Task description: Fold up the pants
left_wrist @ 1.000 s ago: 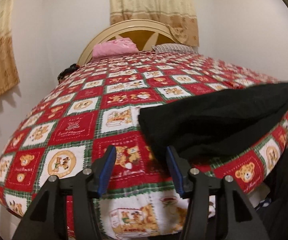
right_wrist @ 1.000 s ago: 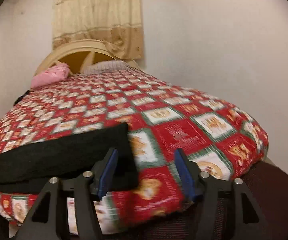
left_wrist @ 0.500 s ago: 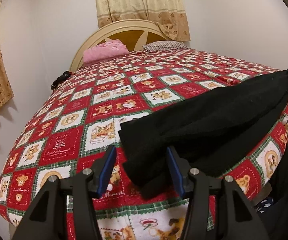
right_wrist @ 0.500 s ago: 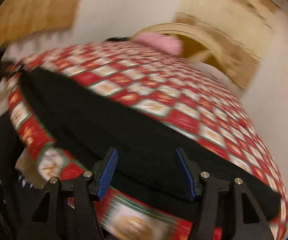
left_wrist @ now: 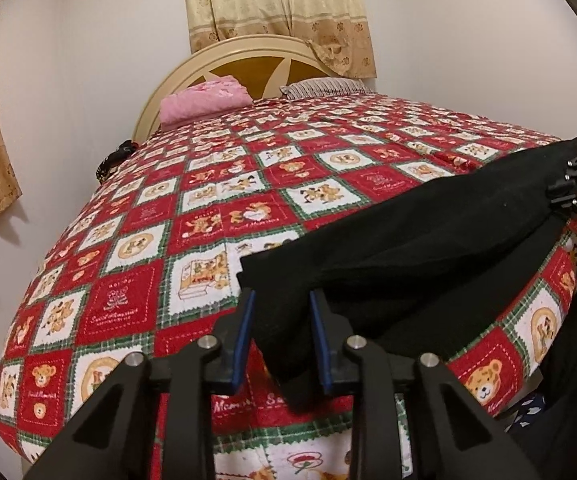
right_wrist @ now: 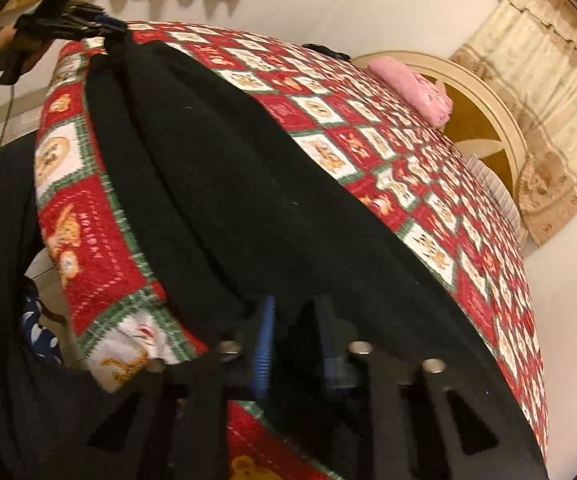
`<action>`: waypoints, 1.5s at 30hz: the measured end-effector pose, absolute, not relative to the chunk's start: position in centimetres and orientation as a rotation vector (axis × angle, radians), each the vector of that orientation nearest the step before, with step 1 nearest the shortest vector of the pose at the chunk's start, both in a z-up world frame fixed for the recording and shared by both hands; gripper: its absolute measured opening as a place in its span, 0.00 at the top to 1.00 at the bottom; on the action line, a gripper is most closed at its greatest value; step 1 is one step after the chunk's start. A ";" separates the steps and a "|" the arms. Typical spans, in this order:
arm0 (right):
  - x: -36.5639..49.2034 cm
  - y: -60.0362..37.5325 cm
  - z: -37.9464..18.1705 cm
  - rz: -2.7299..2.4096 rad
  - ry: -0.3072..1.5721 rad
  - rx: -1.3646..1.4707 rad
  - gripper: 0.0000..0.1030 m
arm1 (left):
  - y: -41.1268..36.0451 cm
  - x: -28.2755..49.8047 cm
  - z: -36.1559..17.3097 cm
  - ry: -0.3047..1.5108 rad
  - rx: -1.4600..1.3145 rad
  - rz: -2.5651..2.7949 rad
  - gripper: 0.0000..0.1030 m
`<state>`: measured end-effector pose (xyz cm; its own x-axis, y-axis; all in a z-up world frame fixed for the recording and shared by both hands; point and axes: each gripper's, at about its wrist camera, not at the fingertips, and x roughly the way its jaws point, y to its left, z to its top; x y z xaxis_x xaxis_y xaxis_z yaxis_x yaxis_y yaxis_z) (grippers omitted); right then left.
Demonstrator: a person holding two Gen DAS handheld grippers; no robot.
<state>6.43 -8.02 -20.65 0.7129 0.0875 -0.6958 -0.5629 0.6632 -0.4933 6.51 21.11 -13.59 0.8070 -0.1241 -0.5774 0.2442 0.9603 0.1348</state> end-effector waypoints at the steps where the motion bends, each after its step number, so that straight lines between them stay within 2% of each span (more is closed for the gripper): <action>1: 6.2 -7.9 -20.5 0.400 0.687 -0.767 0.95 | 21.1 6.5 -13.5 0.601 0.212 -0.199 0.77; 2: 6.0 -7.9 -20.3 0.398 0.678 -0.771 0.99 | 21.0 6.6 -13.3 0.601 0.217 -0.202 0.81; 6: 4.9 -8.1 -18.3 0.400 0.634 -0.736 1.00 | 21.0 6.3 -12.6 0.577 0.217 -0.219 0.86; 10: 3.7 -8.3 -16.4 0.414 0.612 -0.705 1.00 | 21.4 5.3 -11.9 0.545 0.201 -0.236 0.86; 14: 3.7 -8.4 -17.3 0.420 0.638 -0.711 0.99 | 21.6 5.5 -12.9 0.573 0.192 -0.236 0.86; 16: 4.1 -8.2 -18.6 0.415 0.647 -0.747 0.89 | 21.4 5.8 -13.3 0.584 0.187 -0.233 0.86; 17: 4.3 -8.2 -19.0 0.409 0.659 -0.758 0.63 | 21.4 6.0 -13.5 0.589 0.184 -0.230 0.86; 18: 4.5 -8.0 -19.5 0.405 0.675 -0.768 0.42 | 21.3 6.1 -13.5 0.590 0.183 -0.226 0.86; 23: 4.7 -7.5 -20.3 0.394 0.665 -0.801 0.41 | 21.5 6.4 -13.4 0.591 0.163 -0.224 0.86; 25: 4.9 -7.3 -20.5 0.379 0.650 -0.824 0.44 | 21.7 6.4 -13.5 0.591 0.149 -0.227 0.86; 26: 5.1 -7.2 -20.5 0.384 0.650 -0.816 0.50 | 21.8 6.5 -13.5 0.593 0.148 -0.227 0.86; 29: 5.3 -6.8 -21.1 0.359 0.636 -0.858 0.52 | 21.8 6.6 -13.5 0.594 0.147 -0.227 0.86; 31: 5.1 -6.1 -22.0 0.342 0.603 -0.934 0.60 | 21.8 6.6 -13.6 0.597 0.143 -0.226 0.86; 32: 5.0 -5.9 -22.3 0.339 0.588 -0.961 0.76 | 21.9 6.7 -13.6 0.598 0.139 -0.225 0.86; 33: 4.8 -5.6 -22.4 0.331 0.576 -0.984 0.97 | 21.9 6.7 -13.5 0.597 0.138 -0.222 0.86; 40: 2.4 -5.8 -18.6 0.332 0.501 -0.989 0.98 | 22.3 5.3 -12.3 0.548 0.156 -0.240 0.86; 45: 2.1 -6.1 -22.0 0.362 0.582 -1.046 0.98 | 22.0 5.3 -14.9 0.621 0.182 -0.245 0.85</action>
<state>2.14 -6.06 -22.01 0.7943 0.0085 -0.6075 -0.5415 0.4635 -0.7014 5.29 21.99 -14.86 0.7858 -0.1716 -0.5941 0.2801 0.9553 0.0945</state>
